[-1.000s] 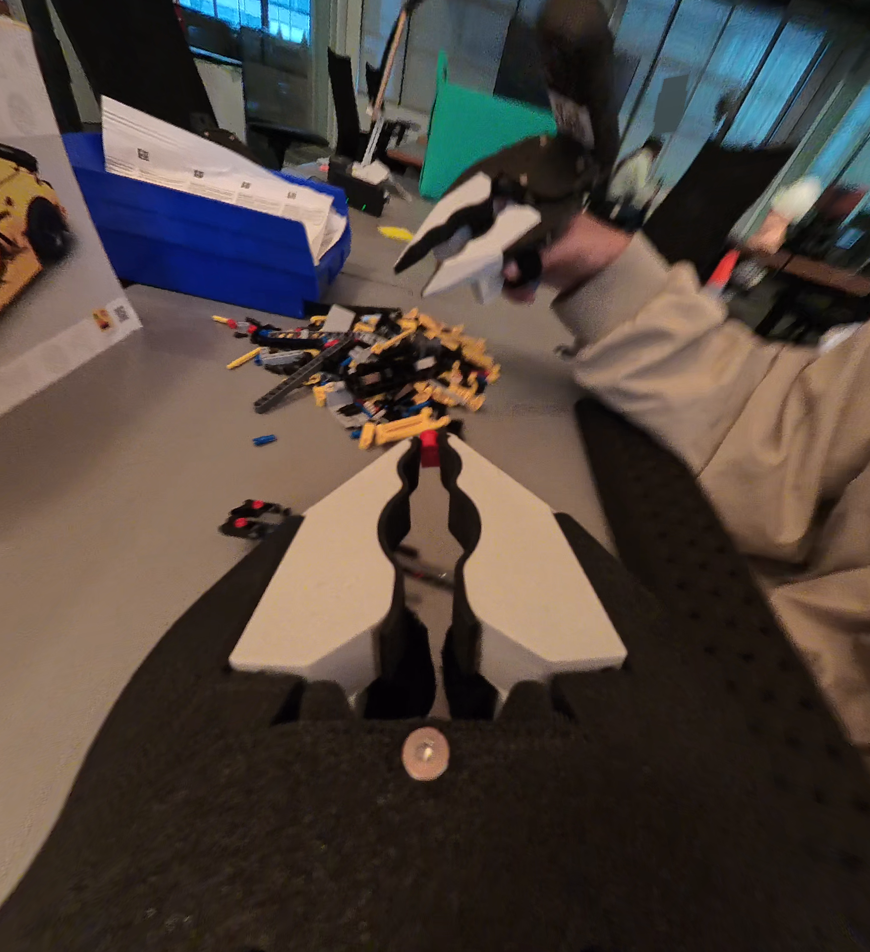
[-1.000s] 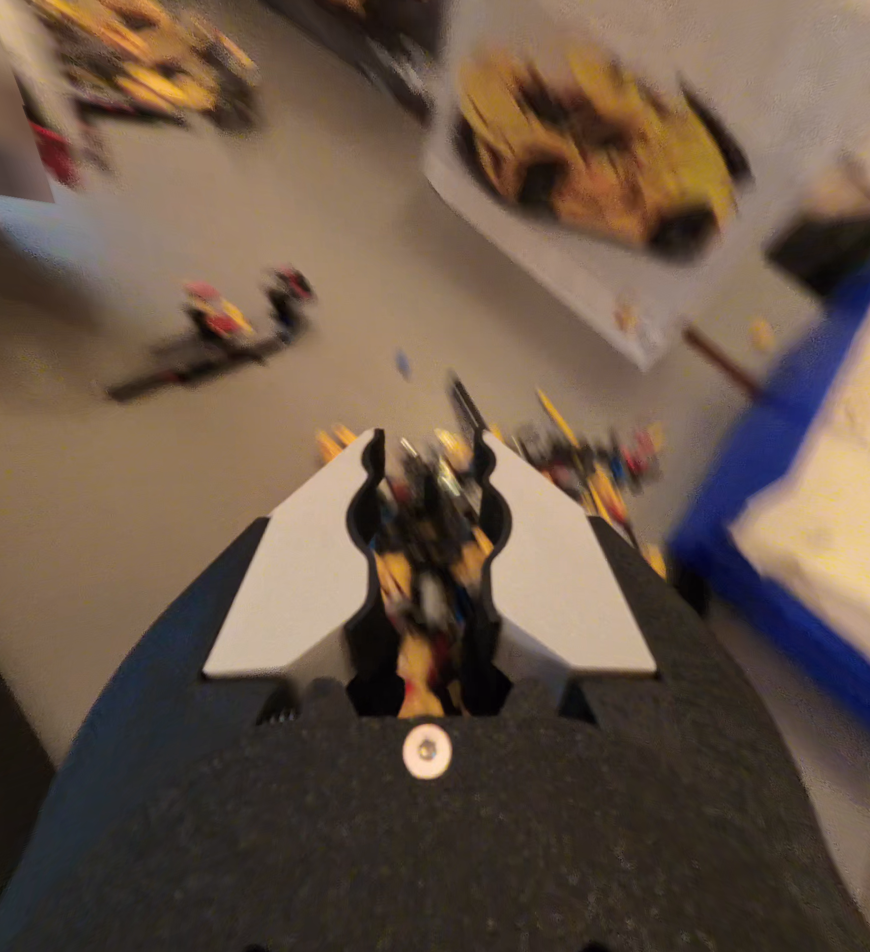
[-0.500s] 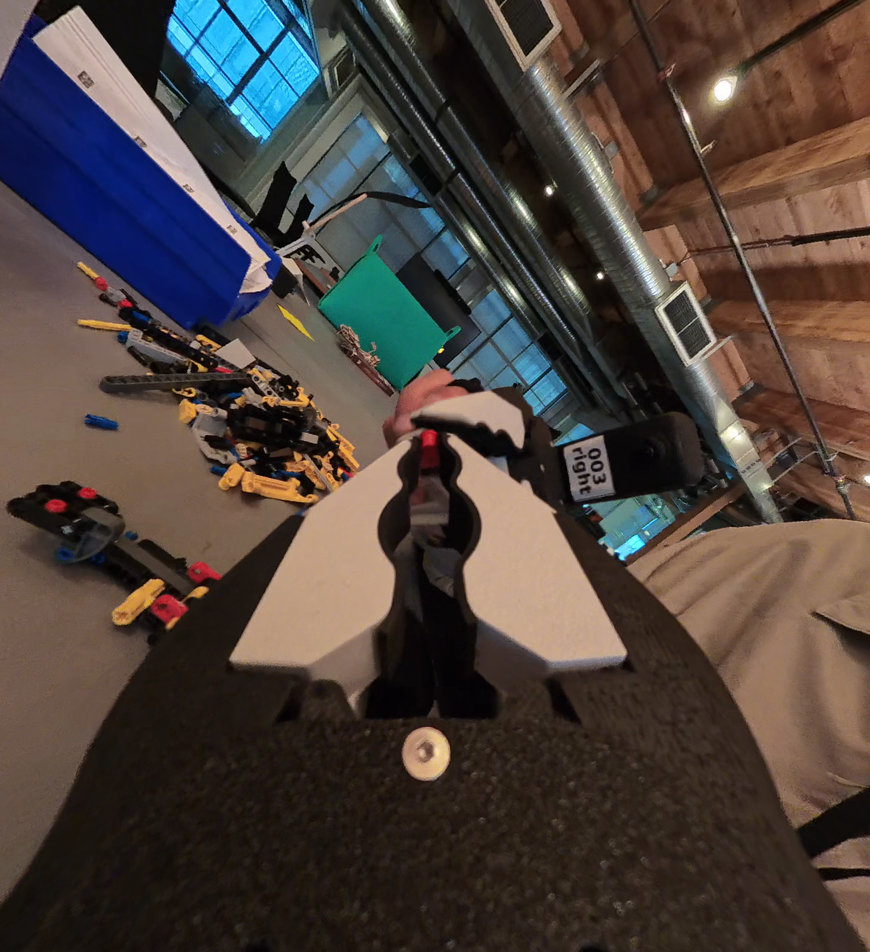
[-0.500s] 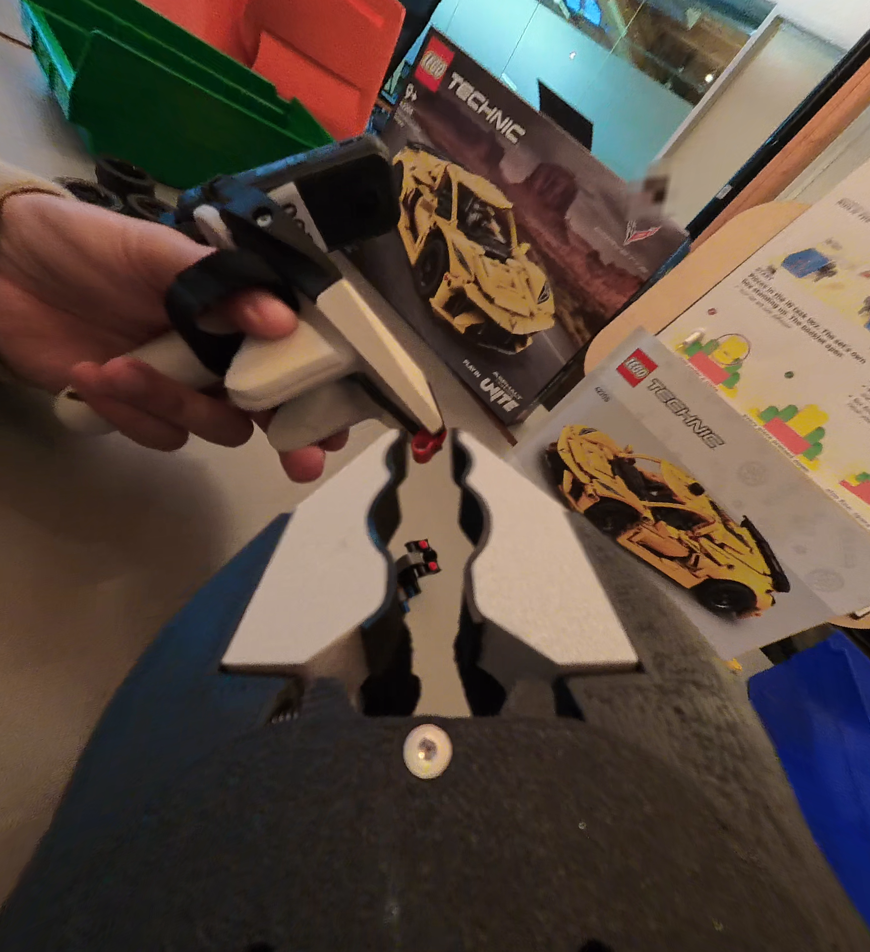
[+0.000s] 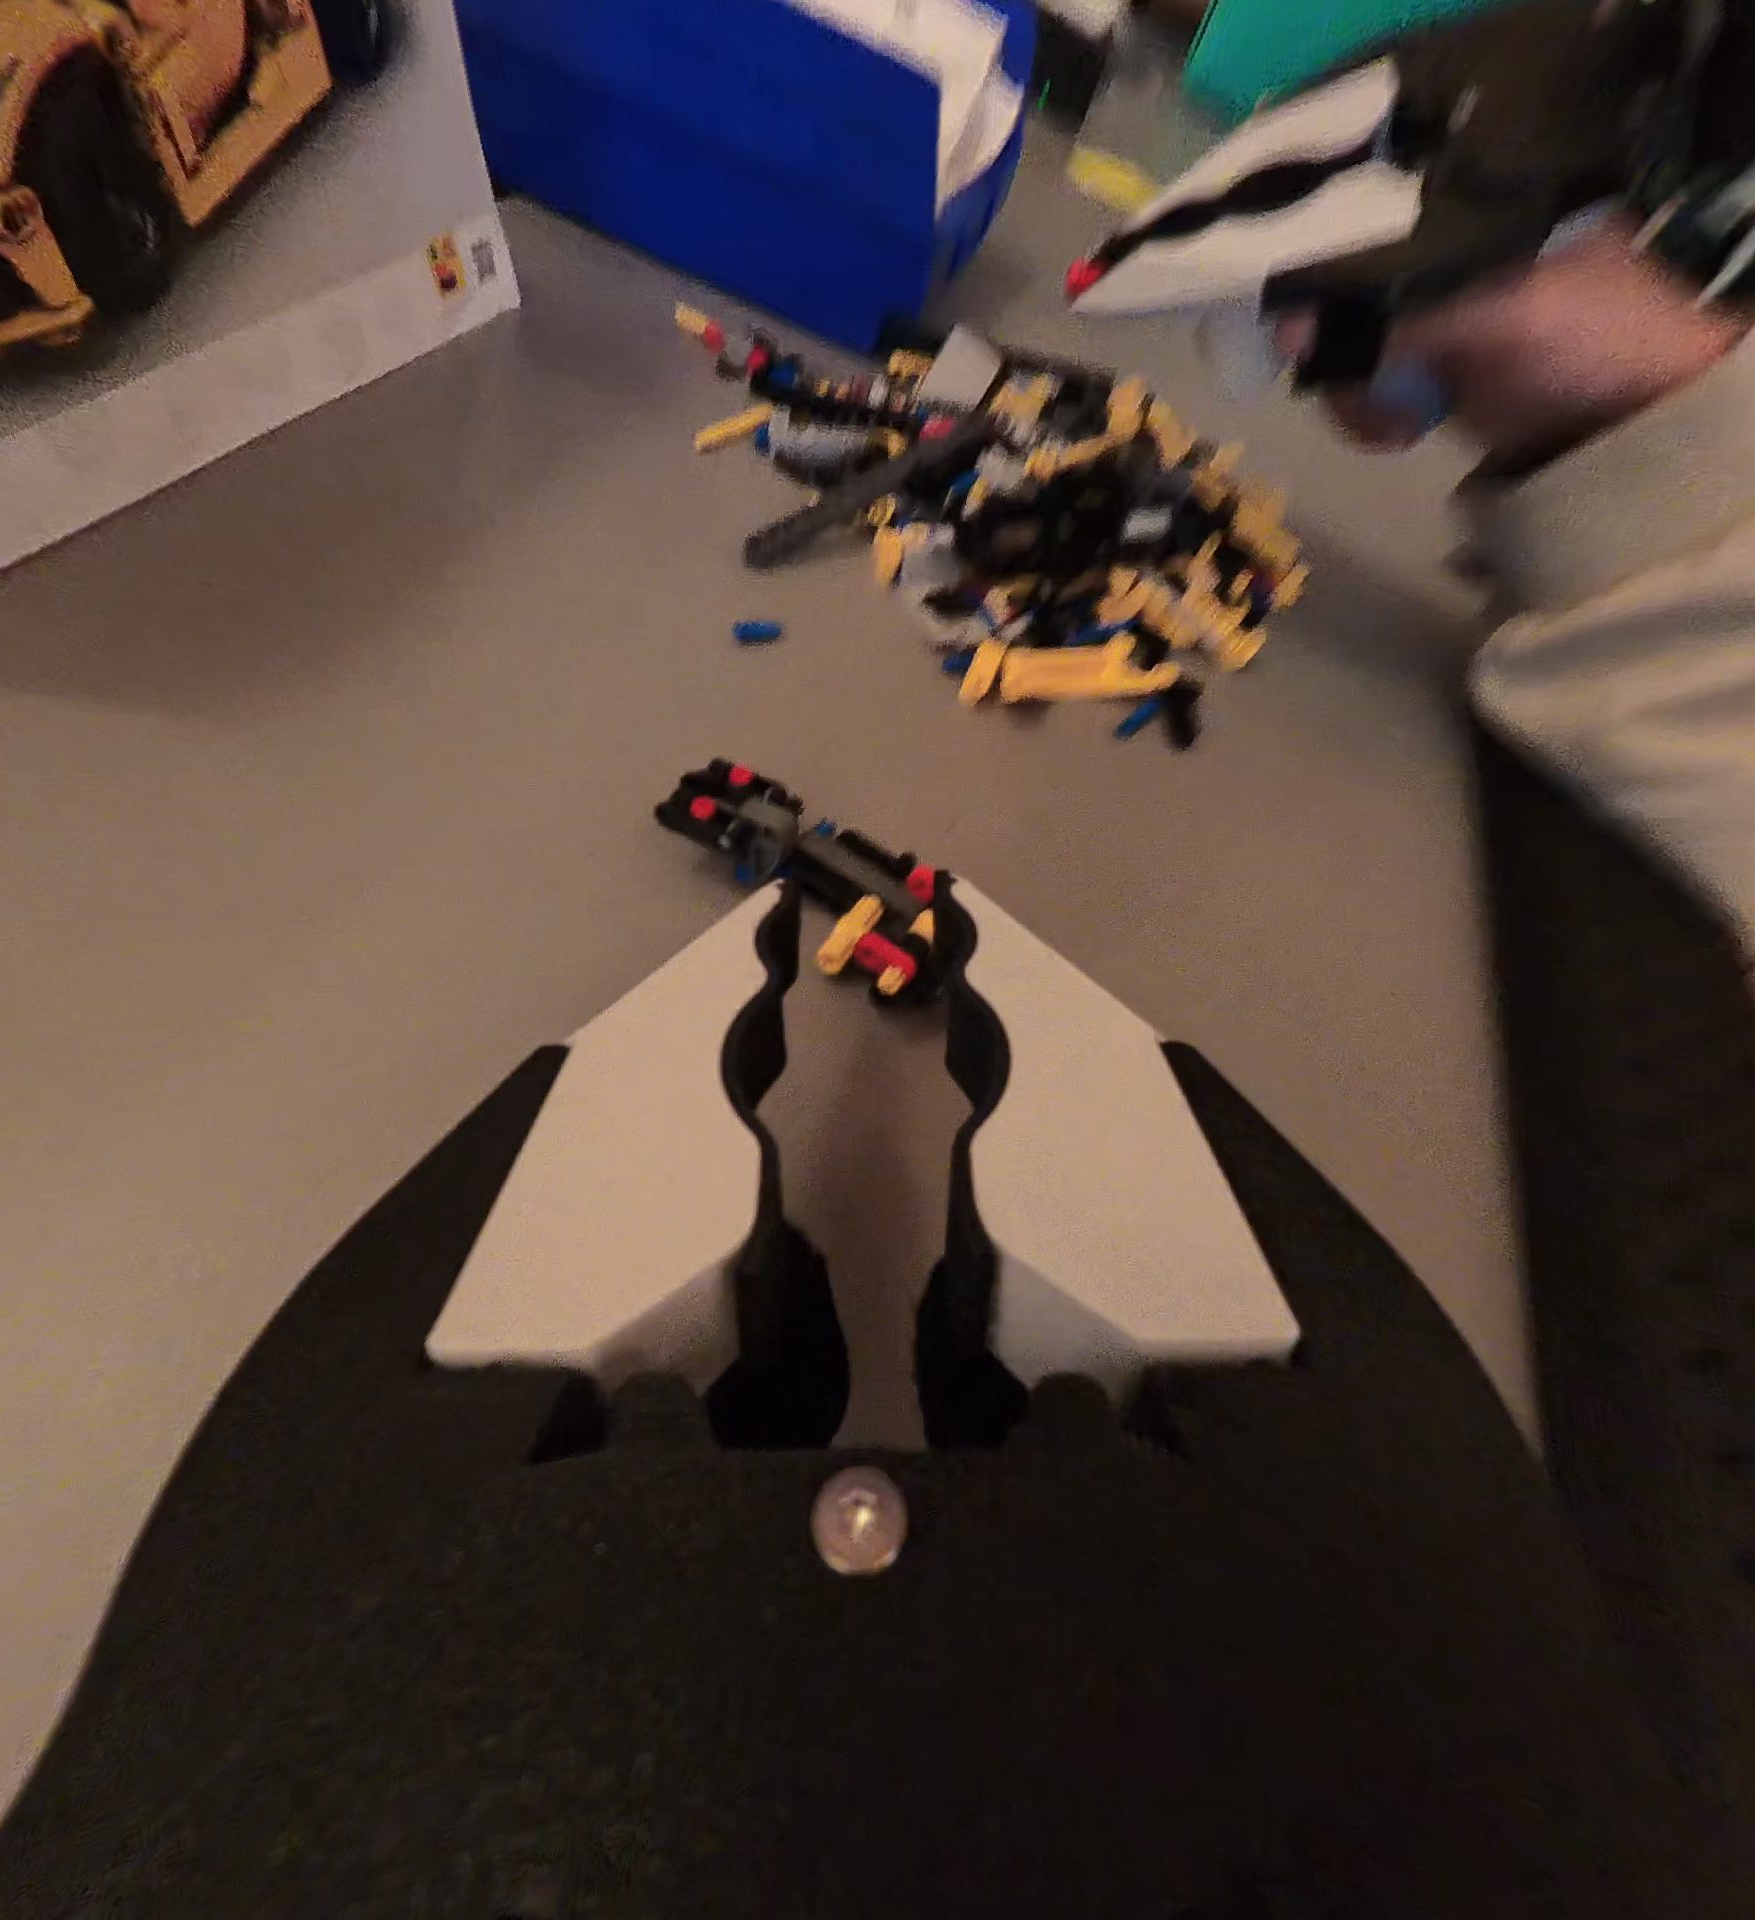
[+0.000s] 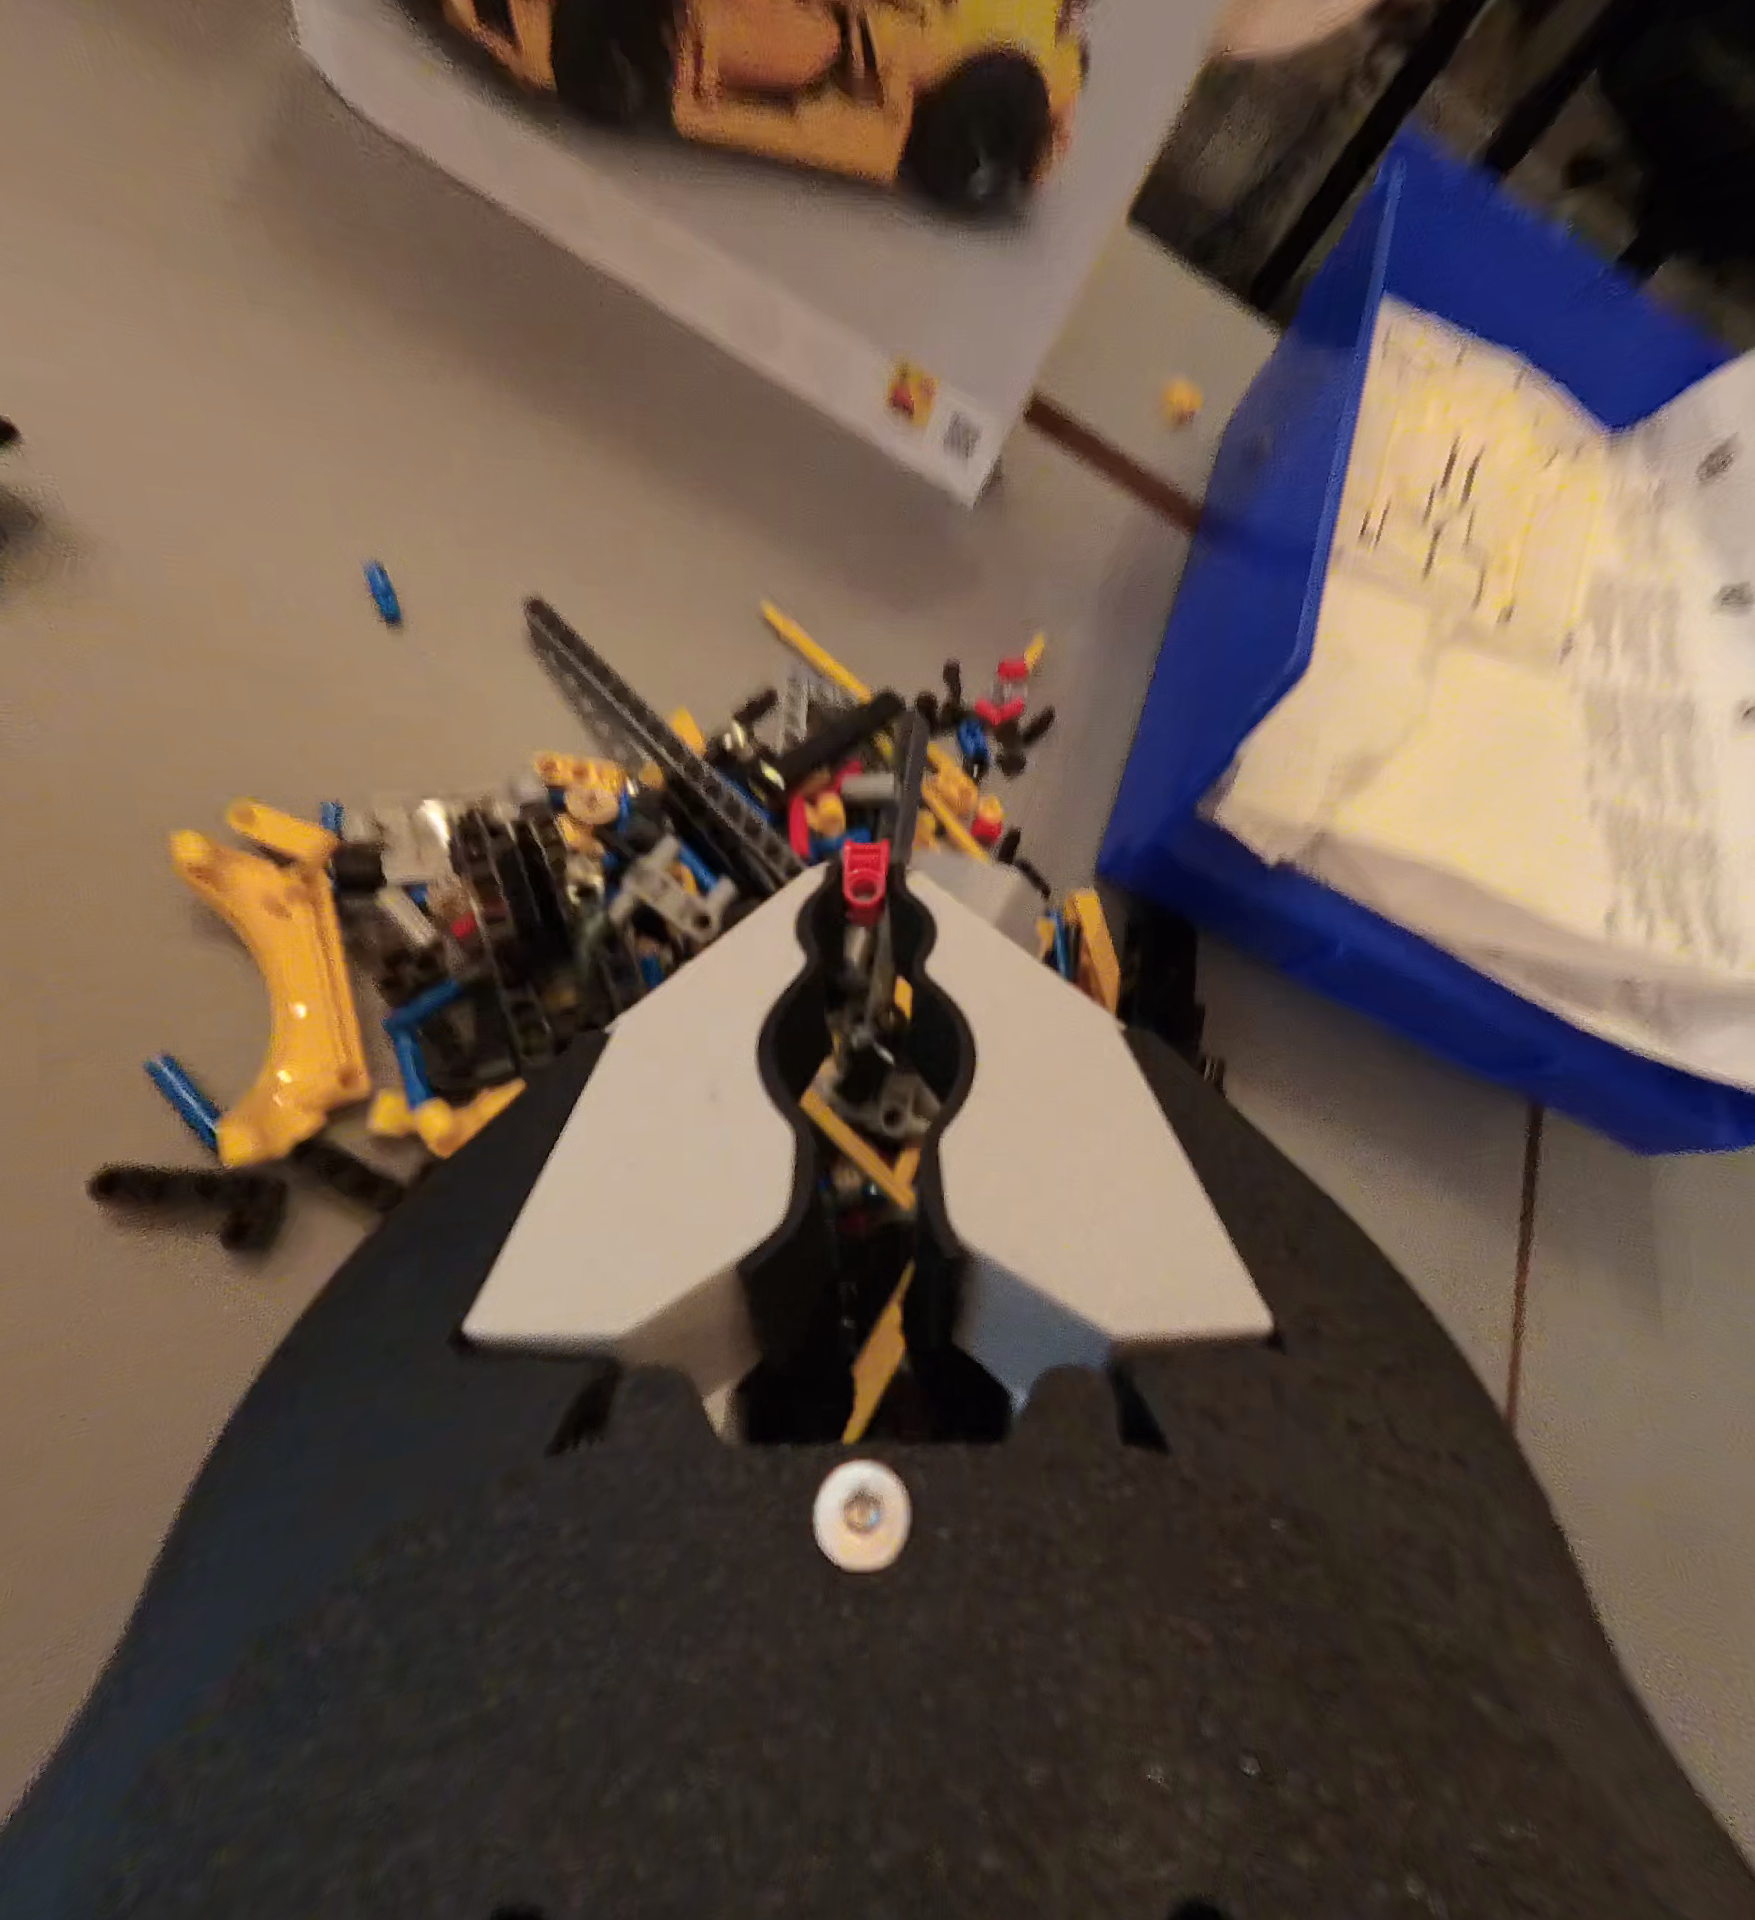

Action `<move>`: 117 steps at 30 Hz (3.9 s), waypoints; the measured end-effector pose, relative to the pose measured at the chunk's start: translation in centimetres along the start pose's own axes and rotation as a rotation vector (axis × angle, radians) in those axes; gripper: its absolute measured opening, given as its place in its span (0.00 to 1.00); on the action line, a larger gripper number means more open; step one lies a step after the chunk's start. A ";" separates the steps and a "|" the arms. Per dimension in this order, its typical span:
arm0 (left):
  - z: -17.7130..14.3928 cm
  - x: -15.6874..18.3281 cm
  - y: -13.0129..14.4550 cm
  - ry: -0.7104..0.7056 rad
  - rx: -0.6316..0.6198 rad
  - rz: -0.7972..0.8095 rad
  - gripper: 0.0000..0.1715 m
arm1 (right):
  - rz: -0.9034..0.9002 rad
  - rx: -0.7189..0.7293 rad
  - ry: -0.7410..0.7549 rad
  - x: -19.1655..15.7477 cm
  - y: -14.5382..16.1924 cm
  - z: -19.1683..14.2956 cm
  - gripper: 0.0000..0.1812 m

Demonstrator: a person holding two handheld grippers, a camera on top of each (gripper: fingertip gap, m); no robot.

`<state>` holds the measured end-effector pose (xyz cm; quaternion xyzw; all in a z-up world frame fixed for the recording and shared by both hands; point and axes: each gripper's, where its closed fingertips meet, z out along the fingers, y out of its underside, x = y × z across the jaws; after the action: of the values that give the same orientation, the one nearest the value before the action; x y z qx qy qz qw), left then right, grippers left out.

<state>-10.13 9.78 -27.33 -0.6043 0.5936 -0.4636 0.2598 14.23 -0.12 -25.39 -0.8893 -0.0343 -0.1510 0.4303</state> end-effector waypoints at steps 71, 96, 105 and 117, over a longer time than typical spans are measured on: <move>-4.0 9.2 -7.4 0.465 0.372 -0.126 0.04 | 0.476 0.433 -1.345 -22.1 -13.1 -8.1 0.03; -6.1 4.1 -8.3 0.487 0.478 -0.377 0.04 | 0.228 -0.191 -0.824 -24.2 -2.9 2.9 0.13; -4.3 3.0 -5.9 0.380 0.324 -0.335 0.04 | 0.058 0.146 -0.888 -22.9 -7.1 -1.5 0.21; -3.7 7.9 -4.8 0.608 0.217 -0.297 0.04 | 0.077 0.370 -0.983 -24.6 -8.8 -6.8 0.23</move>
<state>-12.14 3.83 -19.61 -0.4872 0.4969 -0.7153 0.0638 -12.45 1.81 -22.15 -0.7651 -0.2253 0.3084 0.5184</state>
